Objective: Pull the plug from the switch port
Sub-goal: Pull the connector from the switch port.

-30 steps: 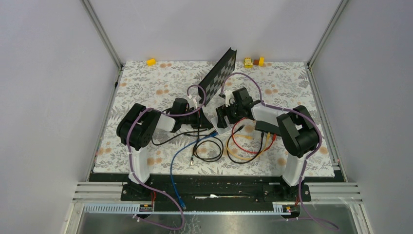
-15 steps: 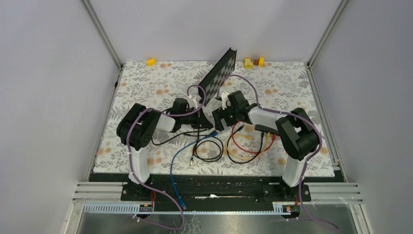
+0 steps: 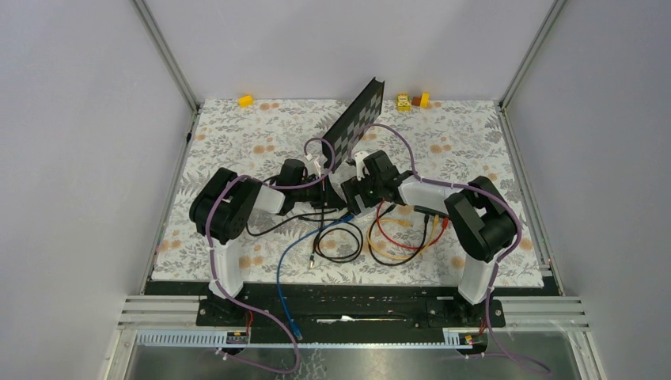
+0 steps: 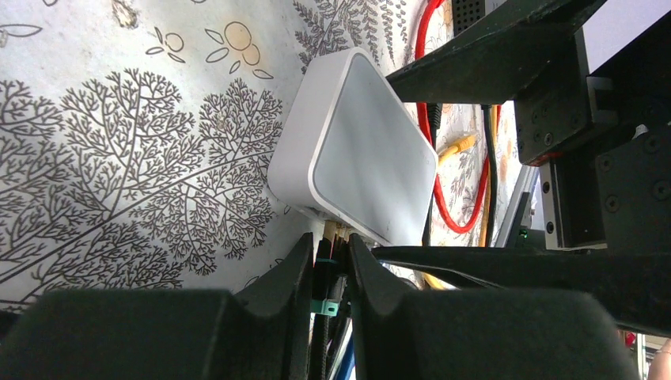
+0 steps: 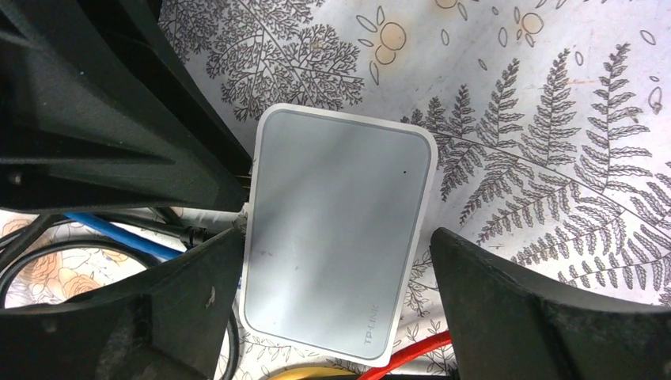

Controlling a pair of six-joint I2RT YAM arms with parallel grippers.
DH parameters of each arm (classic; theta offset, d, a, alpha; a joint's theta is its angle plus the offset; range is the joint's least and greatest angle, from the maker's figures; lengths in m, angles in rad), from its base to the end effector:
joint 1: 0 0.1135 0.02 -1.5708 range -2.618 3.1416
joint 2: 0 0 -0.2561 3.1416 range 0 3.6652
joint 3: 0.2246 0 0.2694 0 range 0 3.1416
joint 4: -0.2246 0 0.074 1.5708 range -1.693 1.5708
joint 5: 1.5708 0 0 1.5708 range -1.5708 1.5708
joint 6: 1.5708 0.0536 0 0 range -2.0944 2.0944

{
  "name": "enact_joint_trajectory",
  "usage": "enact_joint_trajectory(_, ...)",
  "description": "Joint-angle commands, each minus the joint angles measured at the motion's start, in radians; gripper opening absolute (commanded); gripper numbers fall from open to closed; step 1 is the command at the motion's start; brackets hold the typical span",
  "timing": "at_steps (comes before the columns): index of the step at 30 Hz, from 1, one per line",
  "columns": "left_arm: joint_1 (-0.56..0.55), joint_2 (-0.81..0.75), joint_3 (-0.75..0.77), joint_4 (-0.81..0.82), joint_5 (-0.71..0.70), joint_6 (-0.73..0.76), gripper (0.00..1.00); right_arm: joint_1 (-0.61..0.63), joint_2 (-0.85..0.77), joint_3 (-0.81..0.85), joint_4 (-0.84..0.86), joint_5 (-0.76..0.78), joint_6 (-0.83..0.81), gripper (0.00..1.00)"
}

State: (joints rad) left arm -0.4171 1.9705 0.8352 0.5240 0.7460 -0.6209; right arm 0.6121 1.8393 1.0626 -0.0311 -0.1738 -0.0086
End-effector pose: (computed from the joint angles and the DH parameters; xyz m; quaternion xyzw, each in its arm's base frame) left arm 0.3306 -0.1863 0.0715 0.0833 0.8389 -0.4939 0.2129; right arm 0.3261 0.2403 0.1275 -0.3131 0.8706 0.1871 0.3302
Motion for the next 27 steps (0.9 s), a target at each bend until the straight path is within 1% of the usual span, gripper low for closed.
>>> enact_joint_trajectory(1, 0.002, 0.005, -0.017, -0.001, -0.077, 0.044, 0.0, 0.012, 0.009, 0.0, 0.005, 0.076, 0.035, 0.92)
enact_joint_trajectory(5, 0.002, 0.002, -0.027, 0.017, -0.065, 0.06, 0.0, 0.012, 0.008, 0.005, -0.004, 0.103, 0.051, 0.85)
enact_joint_trajectory(11, 0.012, -0.007, -0.047, 0.084, -0.022, 0.071, 0.0, 0.012, 0.008, 0.002, -0.006, 0.122, 0.058, 0.7)
enact_joint_trajectory(15, 0.018, -0.019, -0.022, 0.063, -0.006, 0.138, 0.0, 0.012, -0.001, -0.005, -0.004, 0.137, 0.05, 0.62)
enact_joint_trajectory(18, 0.028, -0.031, -0.025, 0.075, -0.02, 0.146, 0.0, 0.012, -0.01, -0.013, 0.002, 0.138, 0.062, 0.6)
enact_joint_trajectory(21, 0.032, -0.033, -0.042, 0.114, -0.031, 0.09, 0.0, 0.012, -0.021, -0.016, 0.0, 0.149, 0.078, 0.59)
enact_joint_trajectory(24, 0.03, -0.03, -0.084, 0.187, -0.02, 0.013, 0.0, 0.013, -0.03, -0.015, 0.0, 0.159, 0.085, 0.59)
enact_joint_trajectory(27, 0.025, -0.035, -0.108, 0.206, -0.006, 0.013, 0.0, 0.012, -0.028, -0.015, 0.001, 0.156, 0.081, 0.58)
